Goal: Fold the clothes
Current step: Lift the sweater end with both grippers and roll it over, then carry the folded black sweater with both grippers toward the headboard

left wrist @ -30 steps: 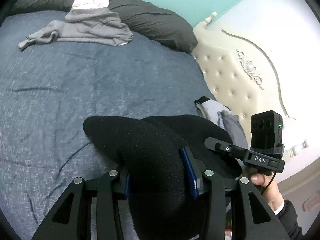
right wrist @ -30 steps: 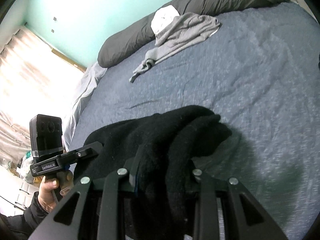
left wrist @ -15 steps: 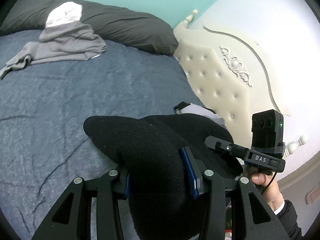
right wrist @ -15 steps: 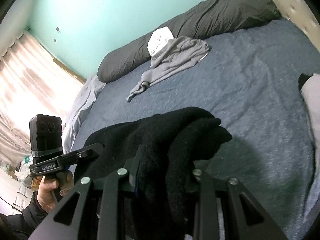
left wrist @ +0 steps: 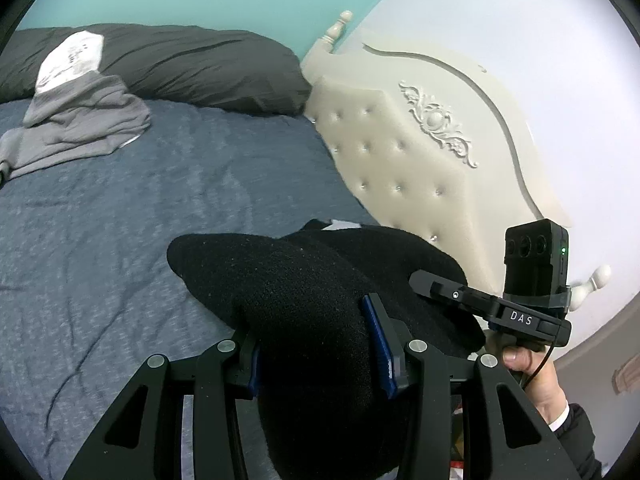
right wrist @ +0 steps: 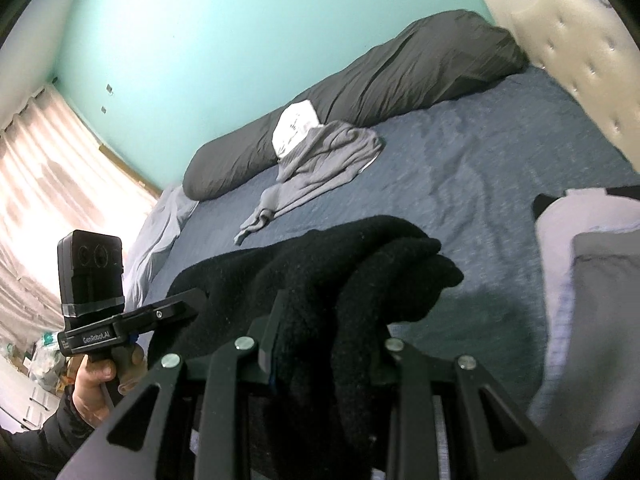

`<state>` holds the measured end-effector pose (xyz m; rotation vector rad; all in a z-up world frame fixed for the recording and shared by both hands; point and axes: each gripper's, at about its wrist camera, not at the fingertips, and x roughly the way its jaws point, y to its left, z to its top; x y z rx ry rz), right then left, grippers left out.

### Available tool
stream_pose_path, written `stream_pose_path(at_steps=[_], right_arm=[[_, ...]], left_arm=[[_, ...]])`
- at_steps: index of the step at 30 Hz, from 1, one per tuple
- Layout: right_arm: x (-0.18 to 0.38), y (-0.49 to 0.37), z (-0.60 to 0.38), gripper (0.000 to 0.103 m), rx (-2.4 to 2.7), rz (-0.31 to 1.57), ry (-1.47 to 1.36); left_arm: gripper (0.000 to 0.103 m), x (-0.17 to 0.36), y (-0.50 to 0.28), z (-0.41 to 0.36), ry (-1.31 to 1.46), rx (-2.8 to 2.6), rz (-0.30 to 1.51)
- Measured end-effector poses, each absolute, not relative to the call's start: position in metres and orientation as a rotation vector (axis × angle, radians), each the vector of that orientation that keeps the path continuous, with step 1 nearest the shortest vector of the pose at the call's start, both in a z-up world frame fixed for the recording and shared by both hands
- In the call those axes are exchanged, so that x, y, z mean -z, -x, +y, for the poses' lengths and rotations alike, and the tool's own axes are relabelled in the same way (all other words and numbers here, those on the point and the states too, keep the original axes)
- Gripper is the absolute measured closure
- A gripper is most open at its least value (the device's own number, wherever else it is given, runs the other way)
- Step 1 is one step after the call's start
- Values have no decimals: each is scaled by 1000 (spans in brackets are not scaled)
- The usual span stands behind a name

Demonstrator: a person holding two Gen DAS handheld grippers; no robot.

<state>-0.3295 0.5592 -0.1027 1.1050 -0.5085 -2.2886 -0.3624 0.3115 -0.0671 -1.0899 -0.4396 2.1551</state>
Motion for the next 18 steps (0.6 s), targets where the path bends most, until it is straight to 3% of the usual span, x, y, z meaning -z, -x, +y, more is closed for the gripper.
stream_pose_path(at_steps=[18], right_arm=[[65, 342, 666, 76, 2375, -506, -1041]], left_arm=[[57, 34, 384, 424, 1027, -2140, -404]])
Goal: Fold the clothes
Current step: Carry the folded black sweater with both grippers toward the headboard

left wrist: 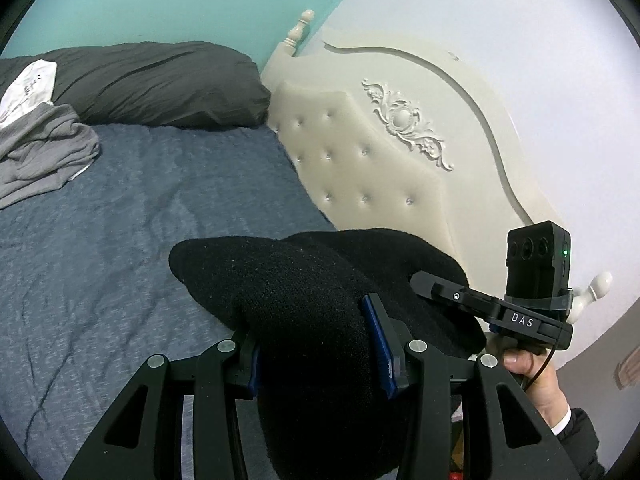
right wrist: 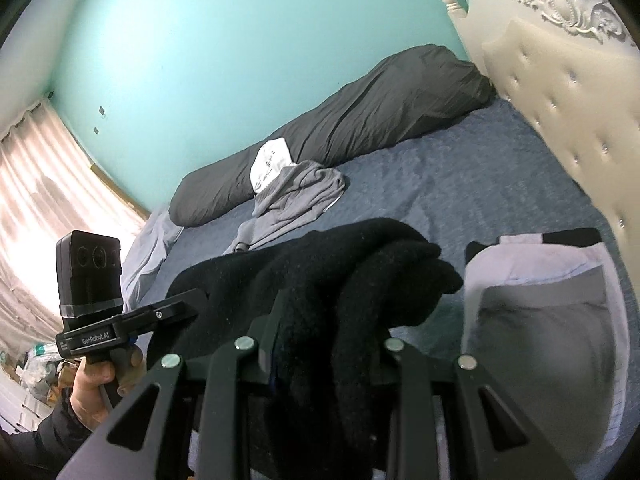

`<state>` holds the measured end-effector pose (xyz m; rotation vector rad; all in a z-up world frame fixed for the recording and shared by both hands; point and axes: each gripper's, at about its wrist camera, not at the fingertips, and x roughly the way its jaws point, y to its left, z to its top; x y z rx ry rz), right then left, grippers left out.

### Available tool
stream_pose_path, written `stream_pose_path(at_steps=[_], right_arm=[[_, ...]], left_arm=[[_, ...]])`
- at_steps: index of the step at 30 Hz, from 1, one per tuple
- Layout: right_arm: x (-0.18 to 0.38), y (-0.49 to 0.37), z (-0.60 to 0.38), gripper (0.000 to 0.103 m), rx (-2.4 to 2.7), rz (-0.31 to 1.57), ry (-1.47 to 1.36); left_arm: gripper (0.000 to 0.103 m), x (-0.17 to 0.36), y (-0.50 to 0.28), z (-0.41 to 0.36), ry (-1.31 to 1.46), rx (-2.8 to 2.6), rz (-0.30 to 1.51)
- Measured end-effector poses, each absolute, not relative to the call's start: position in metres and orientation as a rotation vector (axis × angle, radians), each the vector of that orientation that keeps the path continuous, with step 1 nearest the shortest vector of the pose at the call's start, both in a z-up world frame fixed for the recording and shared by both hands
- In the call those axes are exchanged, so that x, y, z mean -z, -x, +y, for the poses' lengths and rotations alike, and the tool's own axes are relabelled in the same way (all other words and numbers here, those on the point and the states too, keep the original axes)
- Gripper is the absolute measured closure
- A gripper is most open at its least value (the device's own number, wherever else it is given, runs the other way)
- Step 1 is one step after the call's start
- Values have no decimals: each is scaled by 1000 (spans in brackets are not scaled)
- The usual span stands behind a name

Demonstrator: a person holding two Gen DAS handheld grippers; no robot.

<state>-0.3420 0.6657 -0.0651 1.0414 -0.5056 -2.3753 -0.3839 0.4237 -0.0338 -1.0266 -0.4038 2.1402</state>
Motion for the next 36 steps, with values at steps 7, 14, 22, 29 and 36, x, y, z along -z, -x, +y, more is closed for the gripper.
stream_pose_path(at_steps=[7, 14, 22, 29, 36], right_arm=[[66, 339, 700, 76, 2409, -512, -1034], [66, 335, 733, 76, 2444, -512, -1022], [67, 331, 764, 76, 2478, -516, -1003], [71, 326, 788, 76, 2503, -512, -1011], [71, 319, 808, 76, 2529, -511, -1005]], left_arm=[[57, 35, 386, 462, 1018, -2123, -387], [57, 38, 386, 496, 1010, -2101, -377], [57, 38, 387, 530, 1000, -2091, -348], [57, 42, 387, 556, 1003, -2073, -331], [57, 43, 385, 578, 998, -2063, -313]])
